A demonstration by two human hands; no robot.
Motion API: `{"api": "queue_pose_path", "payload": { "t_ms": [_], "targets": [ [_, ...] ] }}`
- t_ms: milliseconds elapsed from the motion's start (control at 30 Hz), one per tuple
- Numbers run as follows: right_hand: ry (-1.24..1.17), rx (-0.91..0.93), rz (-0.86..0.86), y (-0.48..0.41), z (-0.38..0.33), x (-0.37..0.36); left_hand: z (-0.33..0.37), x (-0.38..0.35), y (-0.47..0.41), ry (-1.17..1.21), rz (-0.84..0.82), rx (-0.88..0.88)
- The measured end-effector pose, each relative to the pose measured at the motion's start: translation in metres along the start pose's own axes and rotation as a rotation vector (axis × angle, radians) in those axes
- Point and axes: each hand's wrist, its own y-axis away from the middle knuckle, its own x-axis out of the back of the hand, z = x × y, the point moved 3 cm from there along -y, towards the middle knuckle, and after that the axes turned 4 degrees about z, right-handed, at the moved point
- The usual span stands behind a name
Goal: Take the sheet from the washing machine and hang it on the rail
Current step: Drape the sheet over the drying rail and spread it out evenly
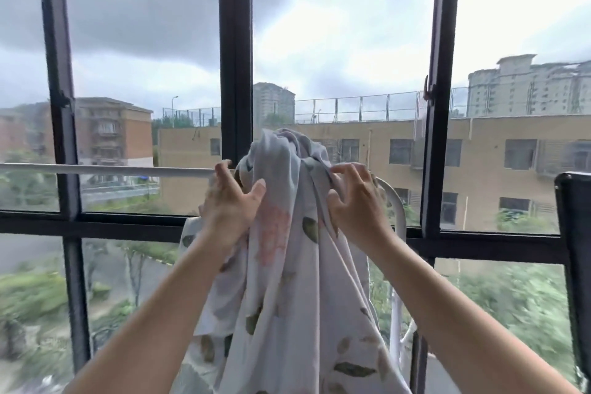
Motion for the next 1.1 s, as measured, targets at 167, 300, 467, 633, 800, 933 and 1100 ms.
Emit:
{"api": "queue_pose_path", "payload": {
  "t_ms": [167, 300, 467, 633, 800, 933, 1100],
  "targets": [
    [0.206, -0.018, -0.203, -0.042, -0.001, -0.022, 0.005, -0.013, -0.04, 0.202, -0.1, -0.043],
    [0.295, 0.061, -0.105, -0.05, 0.004, -0.033, 0.02, -0.005, -0.074, 0.4, 0.047, -0.087],
    [0.313, 0.078, 0.022, -0.051, 0.005, -0.042, 0.031, -0.006, -0.137, 0.227, 0.039, -0.212],
    [0.354, -0.001, -0.004, -0.054, 0.001, -0.039, -0.006, -0.038, -0.128, -0.362, -0.394, -0.269],
    [0.363, -0.192, -0.394, -0.091, -0.013, -0.056, -0.018, -0.034, -0.127, -0.482, -0.337, -0.342],
    [0.329, -0.234, -0.387, -0.108, -0.02, -0.067, -0.019, -0.031, -0.124, -0.505, -0.319, -0.38],
    [-0.077, -0.384, 0.092, -0.117, -0.011, -0.046, -0.019, -0.031, -0.124, -0.498, -0.307, -0.388]
  ]
}}
